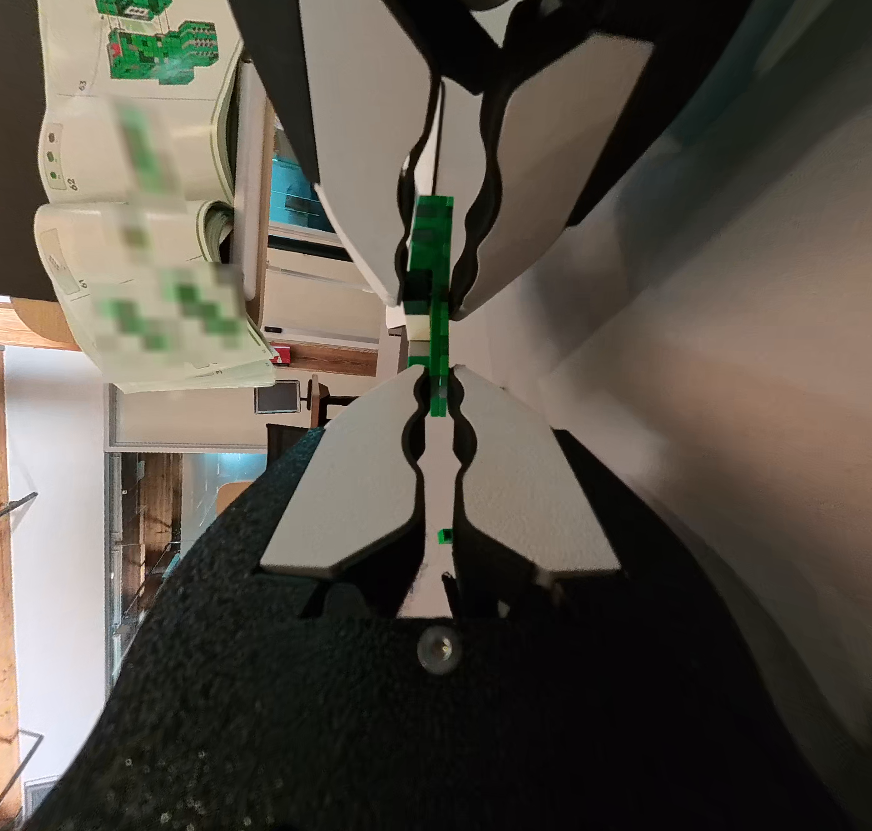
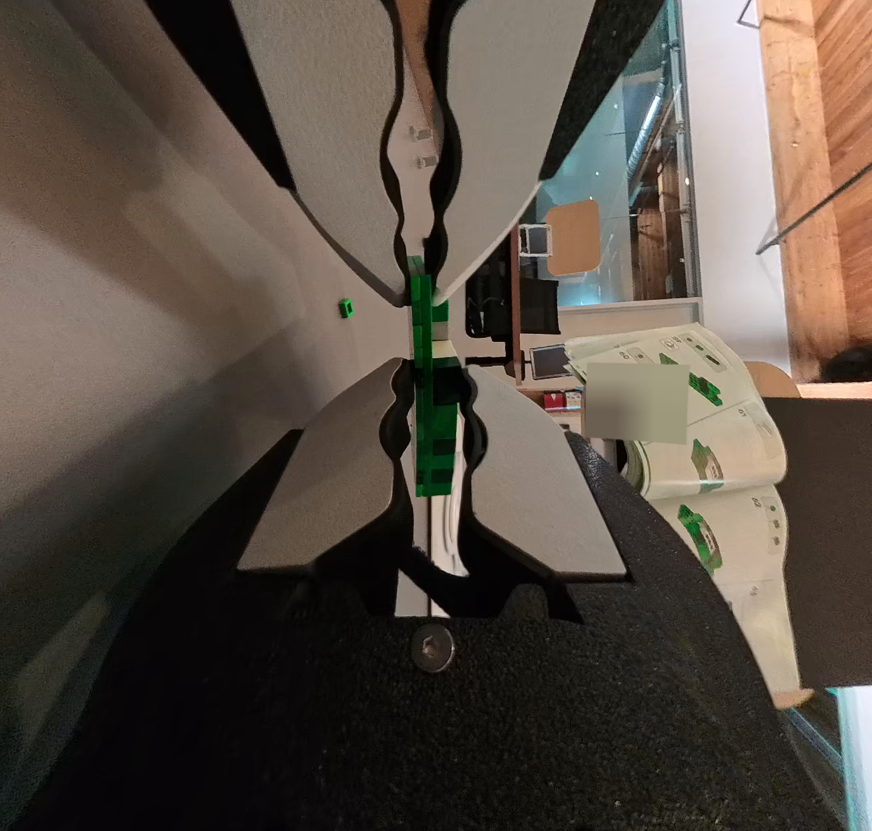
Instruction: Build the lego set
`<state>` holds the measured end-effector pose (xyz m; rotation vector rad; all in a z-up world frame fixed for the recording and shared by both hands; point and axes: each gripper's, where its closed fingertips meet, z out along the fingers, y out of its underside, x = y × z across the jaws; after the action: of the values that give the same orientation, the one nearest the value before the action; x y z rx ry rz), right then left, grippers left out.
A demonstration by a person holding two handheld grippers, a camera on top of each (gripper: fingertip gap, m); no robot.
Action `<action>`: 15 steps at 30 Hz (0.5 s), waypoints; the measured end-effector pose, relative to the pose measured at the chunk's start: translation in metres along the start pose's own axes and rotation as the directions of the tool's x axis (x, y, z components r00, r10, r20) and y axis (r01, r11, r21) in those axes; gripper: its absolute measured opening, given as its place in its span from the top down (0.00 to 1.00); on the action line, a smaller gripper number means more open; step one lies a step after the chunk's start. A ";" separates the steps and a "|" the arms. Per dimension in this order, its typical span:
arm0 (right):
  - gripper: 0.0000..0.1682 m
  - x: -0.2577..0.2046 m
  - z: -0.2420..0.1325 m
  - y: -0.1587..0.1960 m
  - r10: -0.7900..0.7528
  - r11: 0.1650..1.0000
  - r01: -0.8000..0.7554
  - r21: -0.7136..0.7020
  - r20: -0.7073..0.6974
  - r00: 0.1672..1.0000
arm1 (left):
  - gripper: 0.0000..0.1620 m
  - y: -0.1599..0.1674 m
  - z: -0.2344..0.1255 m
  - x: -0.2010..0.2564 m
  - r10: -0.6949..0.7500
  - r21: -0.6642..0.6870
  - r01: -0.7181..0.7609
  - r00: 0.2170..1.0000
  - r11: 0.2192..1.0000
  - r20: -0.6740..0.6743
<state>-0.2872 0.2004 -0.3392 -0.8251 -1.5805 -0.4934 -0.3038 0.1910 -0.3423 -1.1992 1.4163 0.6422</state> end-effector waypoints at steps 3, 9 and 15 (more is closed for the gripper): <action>0.90 -0.003 0.000 0.001 -0.030 1.000 0.030 0.001 0.023 0.999 | 0.97 -0.001 0.000 0.002 0.009 0.002 -0.009 1.000 1.000 -0.013; 0.90 -0.007 0.000 0.002 -0.026 1.000 0.026 -0.009 0.061 0.998 | 0.97 -0.001 0.001 0.006 0.019 0.000 -0.019 0.999 1.000 -0.033; 0.79 0.007 -0.003 0.003 0.232 0.971 -0.232 0.056 0.001 0.973 | 0.96 0.002 0.000 0.001 -0.049 0.013 0.049 0.999 0.999 -0.022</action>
<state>-0.2831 0.2022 -0.3321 -0.9514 -1.4627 -0.2817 -0.3060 0.1912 -0.3437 -1.2296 1.4029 0.5862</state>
